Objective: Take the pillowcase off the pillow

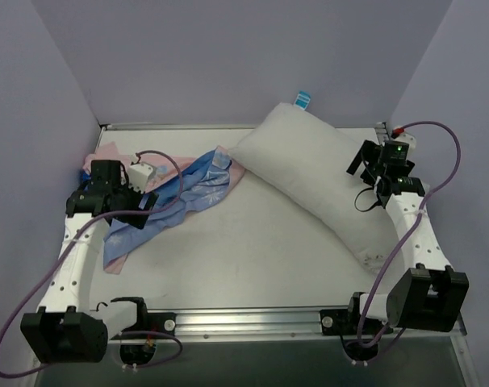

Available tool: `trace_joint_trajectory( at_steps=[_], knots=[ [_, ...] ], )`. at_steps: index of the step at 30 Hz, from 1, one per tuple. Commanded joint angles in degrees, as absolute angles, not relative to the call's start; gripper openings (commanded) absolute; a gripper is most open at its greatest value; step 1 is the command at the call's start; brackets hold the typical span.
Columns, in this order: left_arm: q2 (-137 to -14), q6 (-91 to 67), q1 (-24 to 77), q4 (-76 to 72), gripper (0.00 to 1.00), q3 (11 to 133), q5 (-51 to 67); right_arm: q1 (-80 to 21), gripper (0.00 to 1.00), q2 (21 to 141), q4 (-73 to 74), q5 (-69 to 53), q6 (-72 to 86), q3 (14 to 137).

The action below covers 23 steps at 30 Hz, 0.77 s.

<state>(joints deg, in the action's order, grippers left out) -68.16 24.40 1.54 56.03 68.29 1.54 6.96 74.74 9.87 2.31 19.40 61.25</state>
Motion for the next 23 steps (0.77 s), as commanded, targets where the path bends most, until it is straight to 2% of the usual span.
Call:
trace_joint_trajectory(
  at_steps=[1, 6, 12, 23],
  knots=[
    [-60.94, 23.73, -0.26, 49.84, 0.94, 61.28, -1.84, 4.75, 1.0, 70.49, 16.43, 3.08, 19.77, 59.24],
    [-52.48, 22.5, -2.37, 46.68, 0.94, 52.31, -3.69, 2.55, 1.0, 67.33, 19.24, 0.62, 19.25, 57.48],
    [-43.52, 22.06, -3.16, 45.53, 0.94, 47.73, -2.28, 1.58, 1.0, 62.5, 18.37, -4.3, 18.28, 54.41],
    [-43.68, 23.47, -3.16, 46.76, 0.94, 45.71, -3.25, 1.05, 1.0, 58.36, 17.93, -8.09, 17.23, 53.61]
  ],
)
